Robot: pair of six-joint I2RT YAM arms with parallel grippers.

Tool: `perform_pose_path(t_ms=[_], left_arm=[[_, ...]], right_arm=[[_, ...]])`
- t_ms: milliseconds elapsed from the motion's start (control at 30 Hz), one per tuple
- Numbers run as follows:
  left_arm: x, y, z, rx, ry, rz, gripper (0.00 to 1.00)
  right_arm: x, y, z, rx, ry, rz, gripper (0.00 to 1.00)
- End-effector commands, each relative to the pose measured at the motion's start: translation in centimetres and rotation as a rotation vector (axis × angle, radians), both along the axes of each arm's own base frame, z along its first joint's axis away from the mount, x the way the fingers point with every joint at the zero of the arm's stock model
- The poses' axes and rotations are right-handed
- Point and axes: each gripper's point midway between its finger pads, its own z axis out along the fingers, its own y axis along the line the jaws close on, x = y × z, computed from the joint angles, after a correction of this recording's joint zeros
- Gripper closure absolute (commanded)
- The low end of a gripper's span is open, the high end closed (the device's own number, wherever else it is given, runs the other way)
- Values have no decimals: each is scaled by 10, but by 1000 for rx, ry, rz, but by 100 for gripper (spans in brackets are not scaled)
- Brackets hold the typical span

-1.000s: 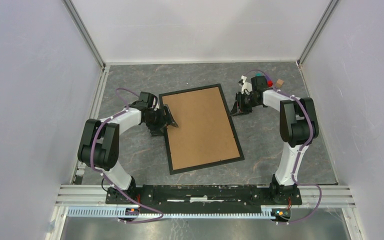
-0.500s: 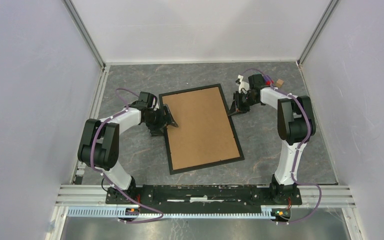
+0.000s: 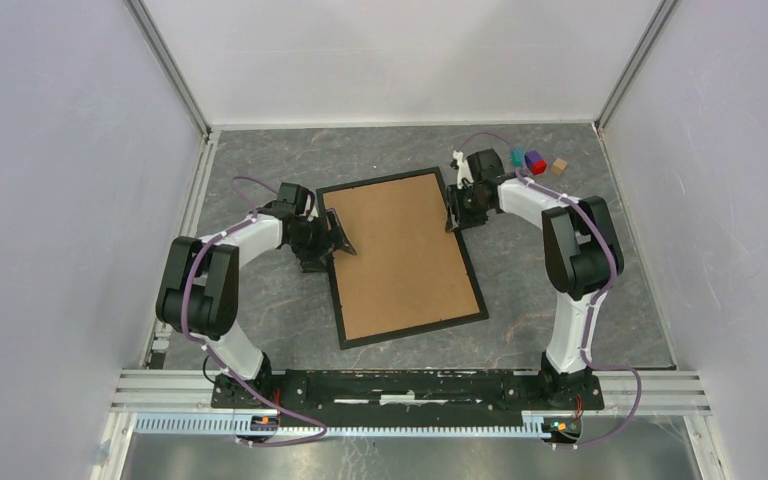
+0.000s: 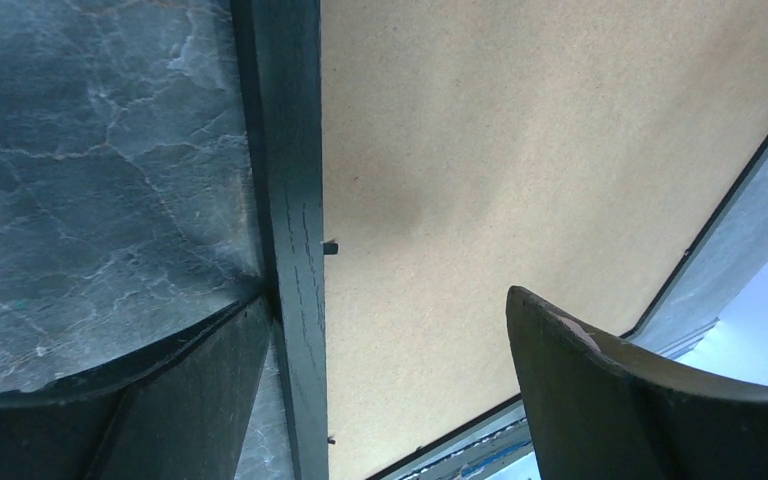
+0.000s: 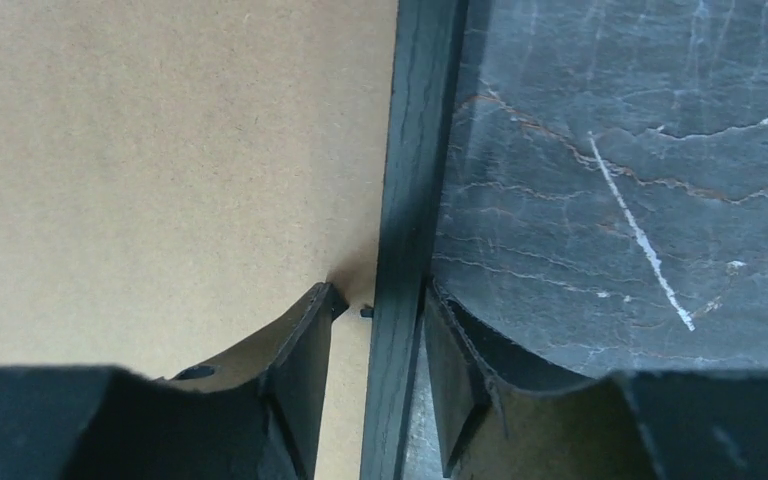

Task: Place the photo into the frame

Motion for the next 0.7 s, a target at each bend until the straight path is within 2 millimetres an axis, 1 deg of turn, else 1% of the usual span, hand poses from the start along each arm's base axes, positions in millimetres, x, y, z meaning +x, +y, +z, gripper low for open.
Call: perform_pose_path(t_ms=[0,33,67,100,167,200,233,300,333,367,433,467,500,600,667], left_arm=[[-19,6,-22,54,89,-16,6],[-18,7,-20,57,86,-19,5],[-17,8,-18,63,82,-20,5],[-17,9,-16,66,78,-22,5],[-11,16,-10,64,67,-5,5],[-8,20,-7,56,60,6,5],[-2,26,-3,50,53,25,5],[10,38,5,48,27,51,5],[17,44,7,46,16,66,5],[25,51,12,37,4,87,5],[47,60,17,37,-31,123,6],[56,63,20,37,-41,139,6],[66,61,23,18,-45,147,7],[89,54,29,-16,-66,166,11],[96,53,26,-13,-53,168,13]], right_arm=[[-93,-10,-90,-236,239,53,52],[-92,-6,-84,-213,231,60,50],[-82,1,-71,-174,202,70,47],[-71,8,-51,-121,163,76,44],[-34,18,-1,-15,34,67,34],[-20,23,20,50,-19,72,30],[-4,24,39,92,-72,73,28],[25,17,59,107,-141,79,26],[37,15,60,99,-156,81,26],[54,11,65,99,-183,74,26],[77,6,60,87,-195,65,27],[89,5,61,96,-204,55,28],[98,5,60,123,-211,44,30],[121,8,59,188,-219,19,44],[130,8,53,197,-203,19,52]])
